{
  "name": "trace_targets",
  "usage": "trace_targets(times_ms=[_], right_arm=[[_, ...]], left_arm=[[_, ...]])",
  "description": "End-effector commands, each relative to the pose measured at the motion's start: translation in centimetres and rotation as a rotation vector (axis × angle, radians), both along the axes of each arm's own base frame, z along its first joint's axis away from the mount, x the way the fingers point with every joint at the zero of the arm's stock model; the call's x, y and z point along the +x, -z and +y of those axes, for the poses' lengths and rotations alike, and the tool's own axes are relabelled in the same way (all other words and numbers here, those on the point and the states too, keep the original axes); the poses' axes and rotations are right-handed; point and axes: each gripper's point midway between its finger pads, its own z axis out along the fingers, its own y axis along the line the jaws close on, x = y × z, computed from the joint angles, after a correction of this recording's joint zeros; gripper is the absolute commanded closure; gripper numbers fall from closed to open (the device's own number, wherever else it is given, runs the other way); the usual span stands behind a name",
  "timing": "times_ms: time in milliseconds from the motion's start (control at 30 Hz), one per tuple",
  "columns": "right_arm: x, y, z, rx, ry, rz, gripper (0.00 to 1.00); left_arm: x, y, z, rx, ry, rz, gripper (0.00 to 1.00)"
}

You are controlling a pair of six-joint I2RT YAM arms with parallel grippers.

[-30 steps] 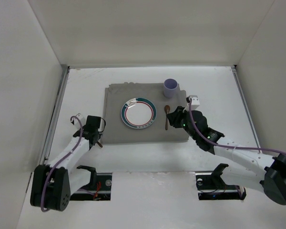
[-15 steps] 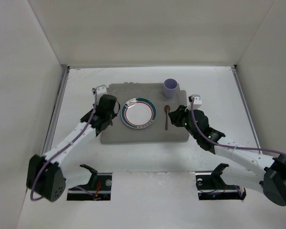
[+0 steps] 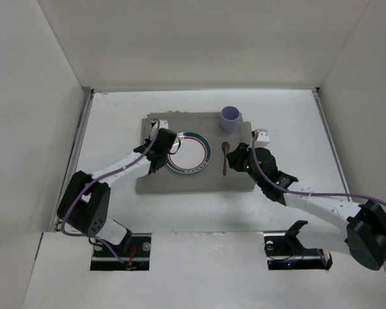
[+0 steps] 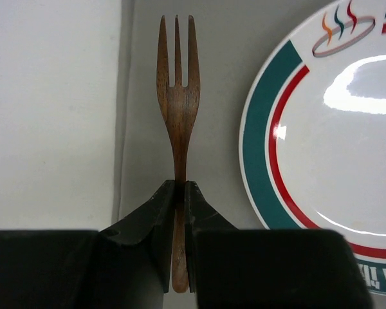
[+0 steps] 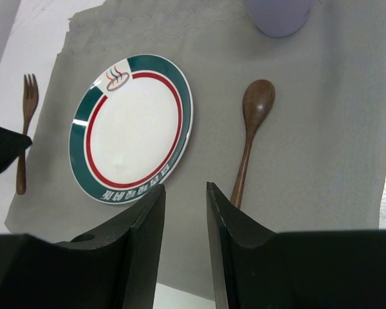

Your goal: Set the dinner table for one person

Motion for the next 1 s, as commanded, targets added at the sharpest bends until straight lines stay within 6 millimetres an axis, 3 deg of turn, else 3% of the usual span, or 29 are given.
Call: trace_targets(times_ms=[0, 367, 567, 967], right_arm=[[1.0, -1.5, -0.1, 0.052, 0.040, -0.056, 0.61], [1.5, -1.1, -1.1, 0.041, 0.078, -0.058, 0.59], [1.6, -1.4, -2.0, 0.053, 0.098, -0.065, 0.58], [1.7, -1.0, -1.8, 0.046, 0.094, -0.054, 0.58]], left_arm=[[1.0, -0.2, -0.9, 0.058, 0.045, -0.016, 0.94], [1.2, 1.8, -1.0, 0.089, 0.045, 0.021, 0.94], [0.8, 3.4, 0.0, 0.201, 0.038, 0.062, 0.93], [0.8, 4.1, 0.8, 0.209, 0.023, 0.070, 0.91]])
